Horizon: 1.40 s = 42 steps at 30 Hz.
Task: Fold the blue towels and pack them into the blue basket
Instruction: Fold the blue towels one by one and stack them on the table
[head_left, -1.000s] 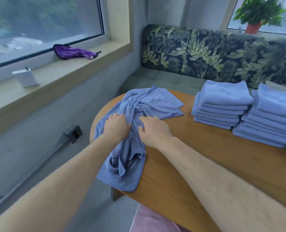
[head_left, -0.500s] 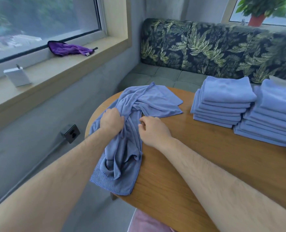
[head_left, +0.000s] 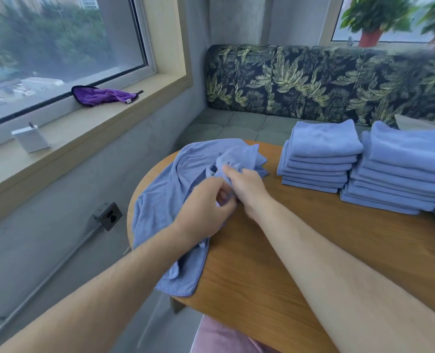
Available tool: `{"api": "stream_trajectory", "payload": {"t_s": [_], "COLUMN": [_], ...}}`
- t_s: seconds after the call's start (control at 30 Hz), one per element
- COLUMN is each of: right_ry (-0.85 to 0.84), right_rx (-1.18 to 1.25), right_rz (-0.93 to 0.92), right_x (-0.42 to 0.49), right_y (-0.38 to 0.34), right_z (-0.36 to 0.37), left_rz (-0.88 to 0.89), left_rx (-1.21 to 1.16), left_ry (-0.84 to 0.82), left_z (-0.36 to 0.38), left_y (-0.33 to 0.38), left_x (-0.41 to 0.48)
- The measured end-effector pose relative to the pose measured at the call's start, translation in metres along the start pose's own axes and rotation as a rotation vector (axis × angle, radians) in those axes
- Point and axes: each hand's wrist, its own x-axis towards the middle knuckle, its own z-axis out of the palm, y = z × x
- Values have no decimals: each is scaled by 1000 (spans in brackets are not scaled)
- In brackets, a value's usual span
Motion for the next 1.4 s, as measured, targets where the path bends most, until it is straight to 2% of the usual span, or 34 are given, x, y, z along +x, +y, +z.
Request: {"api": "stream_trajectory", "payload": {"t_s": [0.07,0.2,0.3,0.4,0.47,0.53,0.73,0.97,1.1,1.17,1.27,1.33,1.4], "right_ry": [39,42,7,68,142,212,358,544,792,852,707,570,534], "right_rx": [17,-82,-135,-217,-255,-280,-204,-13,195,166,21,-40,-43], "right_rz": [-37,-103,-133,-118,-66,6,105,7,-46,-36,34,102,115], "right_x": [-5,-26,-58,-91,-110,-127,-167,-182,-180,-180,-182,-186,-192], "right_y": [1,8,15,28,45,67,113,106,96,92,91,92,93], "right_z": [-19,-73,-120,-161,-185,-204,-224,-221,-222,-225,-228,-228,-229], "left_rz": [11,13,-37,-119,-170,-201,-5,108,6,-82,-197,-190,-167], "left_rx": [-15,40,149,387,425,403,452,424,291,309,384,390,358], "left_ry": [-50,51,28,-157,-318,-411,-267,-117,-126,-224,-421,-448,-458], "left_z": [7,18,38,73,99,121,154,133,111,103,101,107,118], "left_y": [8,5,8,20,32,44,61,70,69,70,78,83,86], "left_x": [-8,8,25,28,17,0,-42,-72,-82,-85,-85,-78,-68]}}
